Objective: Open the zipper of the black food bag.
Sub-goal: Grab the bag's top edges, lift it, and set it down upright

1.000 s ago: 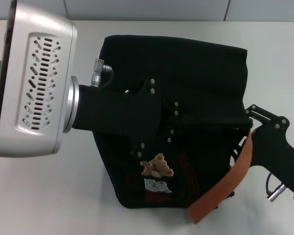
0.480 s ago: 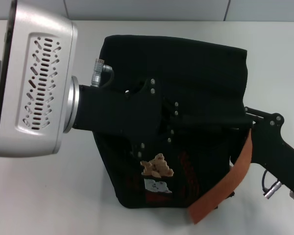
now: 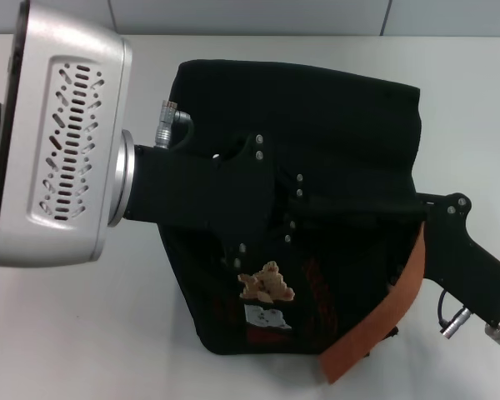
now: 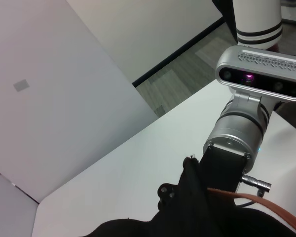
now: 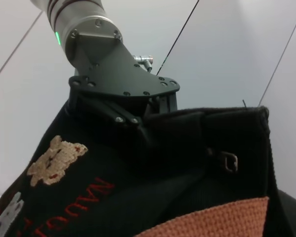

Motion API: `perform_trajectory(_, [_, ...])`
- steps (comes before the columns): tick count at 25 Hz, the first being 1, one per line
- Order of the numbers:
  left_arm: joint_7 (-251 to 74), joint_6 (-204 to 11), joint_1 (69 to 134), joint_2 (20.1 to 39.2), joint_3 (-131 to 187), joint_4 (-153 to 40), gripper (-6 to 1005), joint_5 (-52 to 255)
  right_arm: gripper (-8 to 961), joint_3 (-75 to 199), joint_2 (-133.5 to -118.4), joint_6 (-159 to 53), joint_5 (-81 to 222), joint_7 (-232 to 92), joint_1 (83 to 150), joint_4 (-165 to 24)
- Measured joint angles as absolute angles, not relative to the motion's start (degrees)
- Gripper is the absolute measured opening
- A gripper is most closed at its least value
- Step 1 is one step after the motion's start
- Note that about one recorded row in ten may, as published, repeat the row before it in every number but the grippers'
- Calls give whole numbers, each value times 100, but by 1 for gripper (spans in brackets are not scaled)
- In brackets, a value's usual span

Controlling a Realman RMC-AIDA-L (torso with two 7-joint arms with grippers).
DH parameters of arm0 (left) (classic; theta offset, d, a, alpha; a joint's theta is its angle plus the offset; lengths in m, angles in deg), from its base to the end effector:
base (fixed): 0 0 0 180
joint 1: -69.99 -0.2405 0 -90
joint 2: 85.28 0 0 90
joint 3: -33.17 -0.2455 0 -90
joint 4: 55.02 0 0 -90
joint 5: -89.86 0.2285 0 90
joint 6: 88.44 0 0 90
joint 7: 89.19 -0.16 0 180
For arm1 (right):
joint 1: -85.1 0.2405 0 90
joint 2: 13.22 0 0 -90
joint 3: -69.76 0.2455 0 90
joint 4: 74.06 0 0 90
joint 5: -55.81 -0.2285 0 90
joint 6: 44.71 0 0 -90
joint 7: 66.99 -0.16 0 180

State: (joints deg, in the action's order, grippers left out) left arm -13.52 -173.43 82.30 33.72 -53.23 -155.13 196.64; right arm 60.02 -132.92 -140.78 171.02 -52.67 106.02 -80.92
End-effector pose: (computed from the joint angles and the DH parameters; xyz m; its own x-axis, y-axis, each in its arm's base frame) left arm -0.0928 0.2821 0.0005 0.8101 -0.5707 0.1343 -0.5256 -0.8085 -0.2649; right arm 0.2645 0.2362 -0.0816 0.7336 0.5010 -0.4591 -0.0810 -0.6064 -0.7910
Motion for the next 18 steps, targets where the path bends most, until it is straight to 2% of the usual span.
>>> perform_trajectory(1, [-1352, -17343, 8230, 3372, -5323, -15513, 90, 19664, 110, 6002, -13291, -14076, 17104, -5267, 10602, -8092])
perform_trajectory(3, [-1353, -17344, 8229, 3372, -5323, -15514, 90, 19664, -2, 6001, -13286, -14072, 17106, -5267, 10602, -8092])
perform_trajectory(18, [-1395, -17183, 8082, 3373, -5316, -15493, 89, 19614, 3, 6037, -13280, -14067, 17112, -5266, 10580, -8064])
